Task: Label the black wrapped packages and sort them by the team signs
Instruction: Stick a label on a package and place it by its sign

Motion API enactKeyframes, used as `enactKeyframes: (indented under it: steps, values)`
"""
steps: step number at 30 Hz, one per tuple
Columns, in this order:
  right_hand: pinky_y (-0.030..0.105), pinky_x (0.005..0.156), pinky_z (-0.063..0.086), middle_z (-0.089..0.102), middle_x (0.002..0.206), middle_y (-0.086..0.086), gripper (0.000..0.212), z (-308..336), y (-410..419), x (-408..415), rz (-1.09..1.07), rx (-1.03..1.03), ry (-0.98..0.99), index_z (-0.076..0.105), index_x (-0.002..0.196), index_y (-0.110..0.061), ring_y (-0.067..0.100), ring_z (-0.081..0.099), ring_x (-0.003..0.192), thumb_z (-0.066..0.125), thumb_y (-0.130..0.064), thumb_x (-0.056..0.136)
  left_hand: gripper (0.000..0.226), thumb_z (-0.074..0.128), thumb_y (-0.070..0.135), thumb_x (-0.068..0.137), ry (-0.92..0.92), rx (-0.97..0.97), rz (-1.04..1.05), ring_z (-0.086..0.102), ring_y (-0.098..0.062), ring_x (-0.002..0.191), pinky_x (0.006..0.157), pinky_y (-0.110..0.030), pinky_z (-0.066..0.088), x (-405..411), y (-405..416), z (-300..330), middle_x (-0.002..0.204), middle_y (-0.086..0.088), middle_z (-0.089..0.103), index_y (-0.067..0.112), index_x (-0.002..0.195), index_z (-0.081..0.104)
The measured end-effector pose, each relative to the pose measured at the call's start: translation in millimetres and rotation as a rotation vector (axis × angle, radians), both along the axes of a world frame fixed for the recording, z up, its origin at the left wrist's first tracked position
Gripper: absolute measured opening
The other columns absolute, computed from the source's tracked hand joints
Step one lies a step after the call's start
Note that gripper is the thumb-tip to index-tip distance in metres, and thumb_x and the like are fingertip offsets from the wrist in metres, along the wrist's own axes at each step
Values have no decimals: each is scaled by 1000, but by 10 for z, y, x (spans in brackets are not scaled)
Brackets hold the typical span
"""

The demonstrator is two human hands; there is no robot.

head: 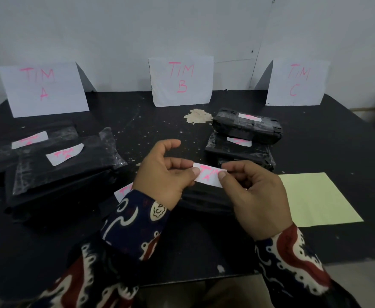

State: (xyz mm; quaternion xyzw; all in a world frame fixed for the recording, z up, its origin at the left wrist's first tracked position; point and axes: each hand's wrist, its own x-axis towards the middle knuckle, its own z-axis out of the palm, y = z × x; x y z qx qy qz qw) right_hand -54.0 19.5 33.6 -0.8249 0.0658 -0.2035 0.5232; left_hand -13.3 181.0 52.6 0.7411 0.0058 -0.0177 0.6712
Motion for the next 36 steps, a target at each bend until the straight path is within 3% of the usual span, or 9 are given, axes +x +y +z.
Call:
enactKeyframes:
  steps: [6, 9, 15, 19, 24, 28, 32, 36]
  values:
    - [12, 62, 48, 66, 67, -19, 2, -79, 53, -76, -21, -215, 78, 72, 85, -32, -2, 63, 70, 72, -32, 83, 39, 79, 22, 77, -79, 302, 37, 66, -6, 61, 66, -26, 55, -90, 10, -127, 71, 10, 72, 30, 109, 58]
    - [27, 68, 53, 67, 70, -17, 6, -155, 74, -97, -32, -350, 77, 72, 88, -32, 4, 62, 70, 70, -35, 83, 33, 78, 27, 77, -135, 418, 65, 64, -1, 70, 72, -26, 51, -159, 8, -219, 69, 16, 70, 35, 102, 60]
    - [36, 62, 52, 65, 67, -12, 10, -236, 106, -126, -69, -646, -7, 72, 89, -29, 15, 56, 67, 73, -32, 79, 34, 74, 32, 79, -248, 583, 46, 58, 0, 84, 86, -38, 49, -185, 3, -354, 71, 23, 67, 36, 109, 59]
    - [36, 62, 48, 65, 70, -8, 11, -289, 125, -141, -92, -735, -23, 72, 88, -26, 20, 54, 70, 73, -32, 78, 35, 74, 35, 79, -329, 681, 41, 53, -3, 88, 85, -42, 48, -188, 8, -406, 73, 26, 63, 35, 111, 59]
    - [35, 67, 49, 63, 93, -2, 32, -346, 95, -145, -132, -676, -4, 69, 108, -23, 20, 55, 84, 73, -32, 78, 33, 76, 32, 77, -384, 689, 58, 58, -8, 91, 80, -40, 53, -156, 59, -520, 98, 16, 59, 31, 107, 64]
    - [37, 70, 48, 63, 103, 4, 24, -397, 104, -173, -133, -762, -128, 73, 102, -23, 27, 56, 93, 74, -20, 78, 18, 60, 30, 85, -616, 753, -3, 53, -9, 88, 75, -35, 50, -161, 108, -537, 95, 13, 59, 28, 100, 70]
    - [42, 82, 46, 64, 123, 0, 34, -452, 115, -262, -73, -830, -191, 71, 113, -22, 29, 55, 110, 50, -26, 87, 35, 46, 33, 94, -827, 936, -252, 50, -17, 121, 90, -37, 45, -219, 238, -606, 127, 13, 59, 25, 123, 64]
    - [45, 94, 40, 60, 134, -8, 46, -526, 97, -360, 25, -952, -102, 64, 126, -22, 26, 53, 123, 43, -43, 92, 48, 40, 43, 95, -845, 1124, -362, 37, -23, 139, 103, -38, 39, -273, 384, -738, 148, 10, 45, 23, 137, 51]
